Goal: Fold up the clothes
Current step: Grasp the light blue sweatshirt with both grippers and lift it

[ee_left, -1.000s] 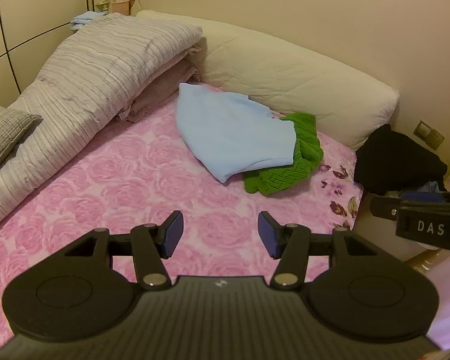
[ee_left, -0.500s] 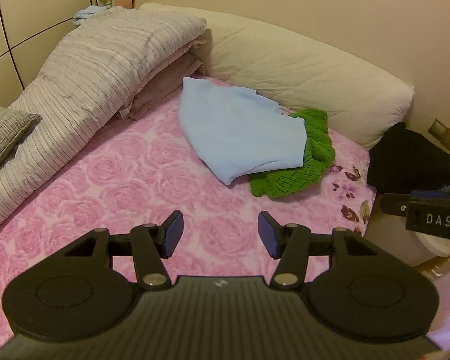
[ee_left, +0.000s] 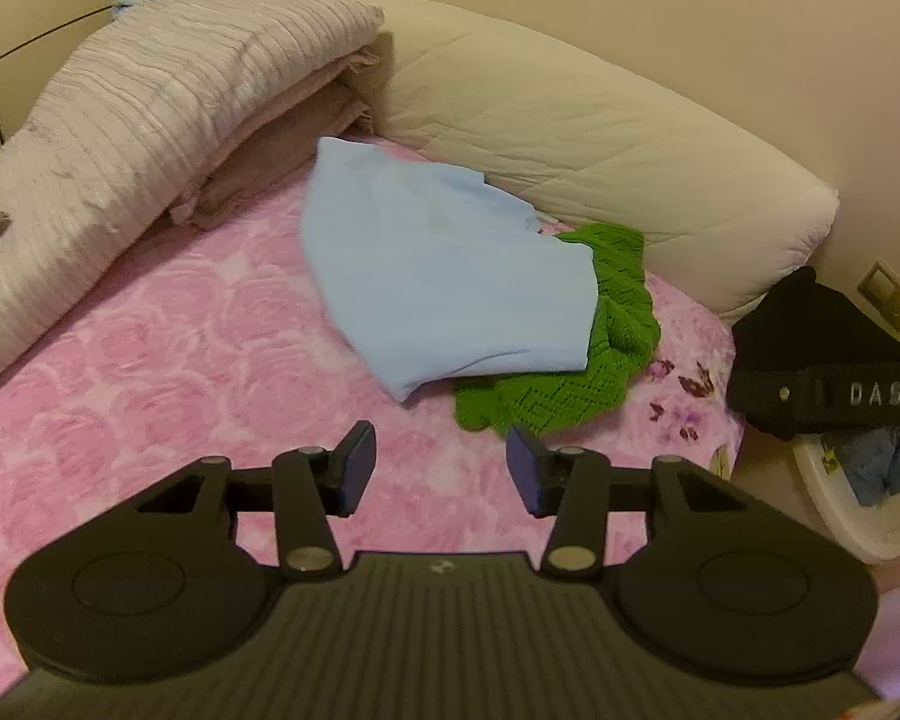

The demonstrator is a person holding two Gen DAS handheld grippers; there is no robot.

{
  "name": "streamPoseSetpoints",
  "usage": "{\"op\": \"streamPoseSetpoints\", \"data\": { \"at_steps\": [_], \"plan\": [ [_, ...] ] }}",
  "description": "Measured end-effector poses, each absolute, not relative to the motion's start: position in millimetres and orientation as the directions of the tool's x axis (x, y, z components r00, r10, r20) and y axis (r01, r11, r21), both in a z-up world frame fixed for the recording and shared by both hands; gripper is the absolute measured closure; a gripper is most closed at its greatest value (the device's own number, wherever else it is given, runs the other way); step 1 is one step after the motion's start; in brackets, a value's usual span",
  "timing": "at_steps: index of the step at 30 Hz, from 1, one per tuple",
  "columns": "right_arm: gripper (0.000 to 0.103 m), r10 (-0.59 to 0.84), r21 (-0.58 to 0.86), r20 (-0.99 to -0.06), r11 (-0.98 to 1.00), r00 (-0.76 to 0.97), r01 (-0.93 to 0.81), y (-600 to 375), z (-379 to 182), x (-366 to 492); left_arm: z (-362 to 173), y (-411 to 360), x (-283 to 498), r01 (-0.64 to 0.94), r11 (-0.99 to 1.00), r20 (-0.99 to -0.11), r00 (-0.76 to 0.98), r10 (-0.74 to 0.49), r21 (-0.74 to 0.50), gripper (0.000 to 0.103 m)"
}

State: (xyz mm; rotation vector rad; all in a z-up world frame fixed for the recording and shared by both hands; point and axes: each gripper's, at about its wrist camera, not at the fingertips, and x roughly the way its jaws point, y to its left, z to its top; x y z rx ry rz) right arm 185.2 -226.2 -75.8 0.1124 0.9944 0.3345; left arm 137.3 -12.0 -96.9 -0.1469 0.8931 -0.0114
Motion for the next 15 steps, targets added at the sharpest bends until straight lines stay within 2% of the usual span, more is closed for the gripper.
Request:
{"op": "streamPoseSetpoints", "data": {
  "at_steps": [5,15],
  "plan": [
    [0.054,0.388,0.338,-0.799,0.922,0.459,-0.191,-242,-101,233,-126,-18,178,-0.046,0.983,-0.787,0.606,-0.114,-0.178,0.061],
    [0.054,0.51,0.531,-0.752,0.844,0.417,-0.074,-269,-155,313,-193,-33,251,-0.049,0.984,-0.833,0.54,-0.118,-0.171,0.063]
  ]
}}
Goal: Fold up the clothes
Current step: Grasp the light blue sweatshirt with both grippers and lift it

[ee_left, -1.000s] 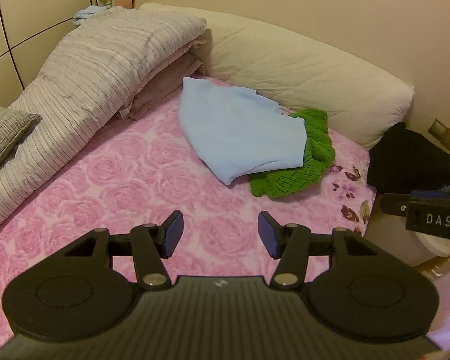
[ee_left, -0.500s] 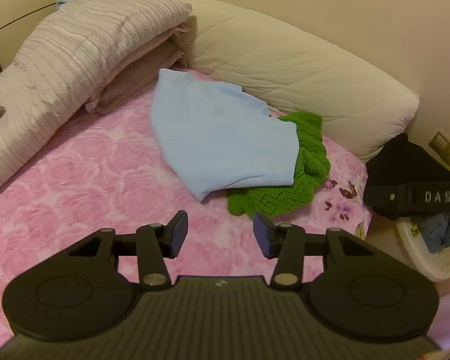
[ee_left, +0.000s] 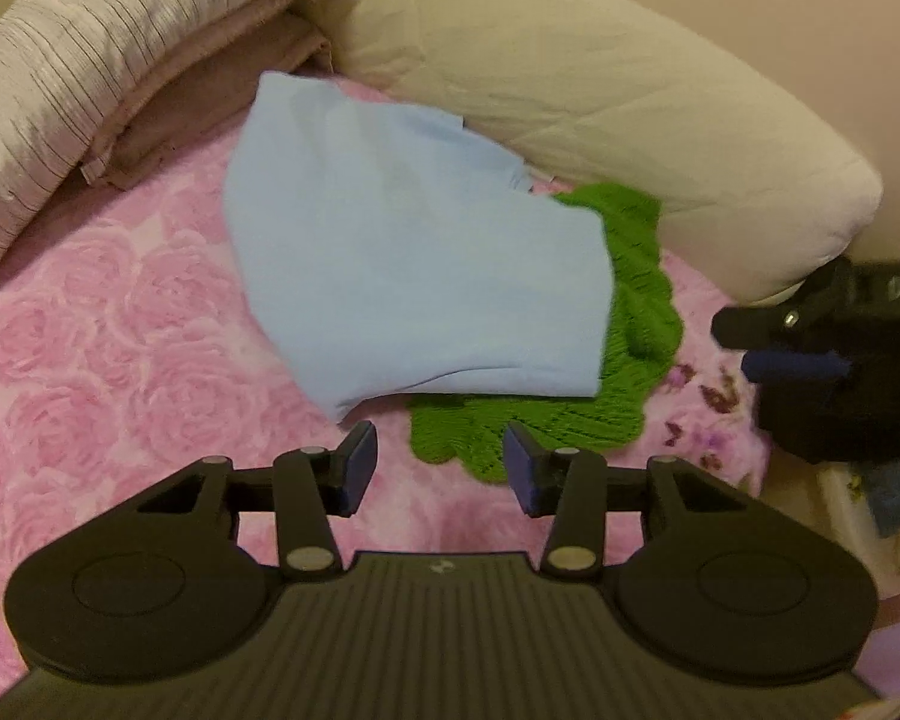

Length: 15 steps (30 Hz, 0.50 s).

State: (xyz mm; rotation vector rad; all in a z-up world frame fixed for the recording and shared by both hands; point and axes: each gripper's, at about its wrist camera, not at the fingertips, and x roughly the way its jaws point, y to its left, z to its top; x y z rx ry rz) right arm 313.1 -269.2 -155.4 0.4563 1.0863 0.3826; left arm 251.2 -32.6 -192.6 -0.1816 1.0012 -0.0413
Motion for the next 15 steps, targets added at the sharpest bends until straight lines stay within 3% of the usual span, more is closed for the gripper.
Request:
{"op": "streamPoseSetpoints", "data": {
  "at_steps": [15],
  "plan": [
    [0.054,0.553,0.626,-0.745,0.772,0.375,0.105,-273,-251,384,-297,16,326,-0.319,0.865,-0.871,0.434,-0.23,-0.387,0.064]
  ]
}}
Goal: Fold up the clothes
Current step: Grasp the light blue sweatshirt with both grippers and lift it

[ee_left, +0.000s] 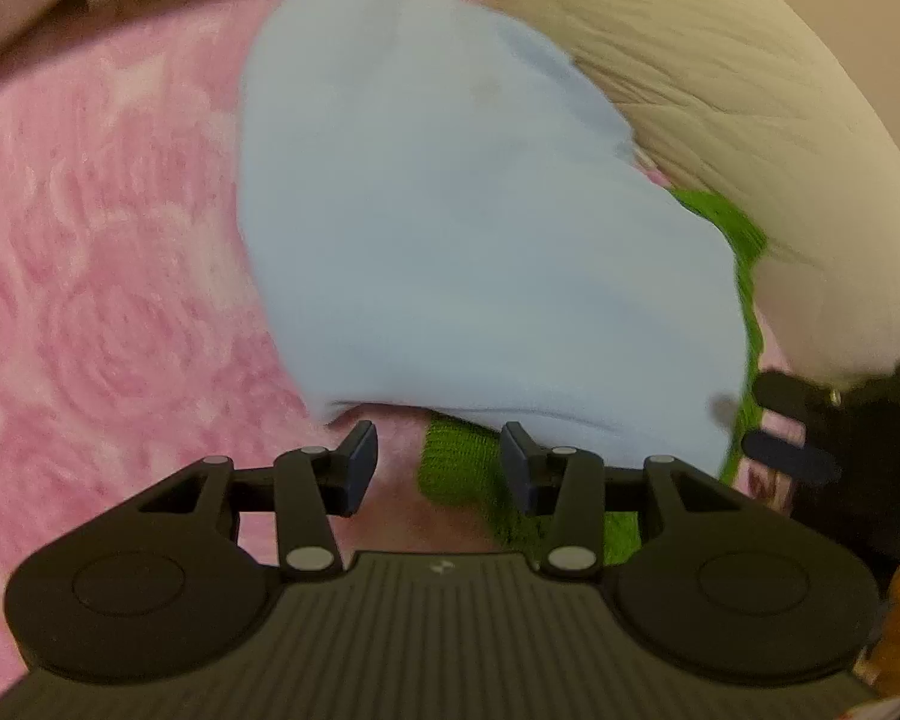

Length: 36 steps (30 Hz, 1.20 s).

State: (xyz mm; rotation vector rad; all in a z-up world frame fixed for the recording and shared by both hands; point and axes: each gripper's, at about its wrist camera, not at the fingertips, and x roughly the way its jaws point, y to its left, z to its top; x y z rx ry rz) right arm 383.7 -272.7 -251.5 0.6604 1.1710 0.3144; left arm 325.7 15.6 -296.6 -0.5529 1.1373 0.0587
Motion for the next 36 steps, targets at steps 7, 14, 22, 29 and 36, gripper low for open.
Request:
{"op": "streamPoseSetpoints", "data": {
  "at_steps": [7,14,22,29,36],
  "plan": [
    [0.055,0.584,0.661,-0.72,0.741,0.376,0.116,-269,-270,397,-332,39,335,-0.489,0.698,-0.832,0.471,-0.293,-0.523,0.064],
    [0.09,0.572,0.639,-0.728,0.766,0.378,0.072,-255,-276,403,-355,56,349,-0.564,0.599,-0.816,0.476,-0.327,-0.568,0.065],
    [0.09,0.578,0.647,-0.713,0.761,0.396,0.054,-247,-264,407,-345,63,327,-0.618,0.502,-0.795,0.497,-0.346,-0.605,0.066],
    [0.09,0.574,0.647,-0.718,0.759,0.393,0.075,-250,-268,405,-374,65,322,-0.687,0.316,-0.753,0.558,-0.348,-0.655,0.06],
    [0.092,0.579,0.644,-0.708,0.764,0.404,0.032,-249,-264,413,-381,66,347,-0.671,0.363,-0.762,0.552,-0.338,-0.647,0.098]
  ]
}}
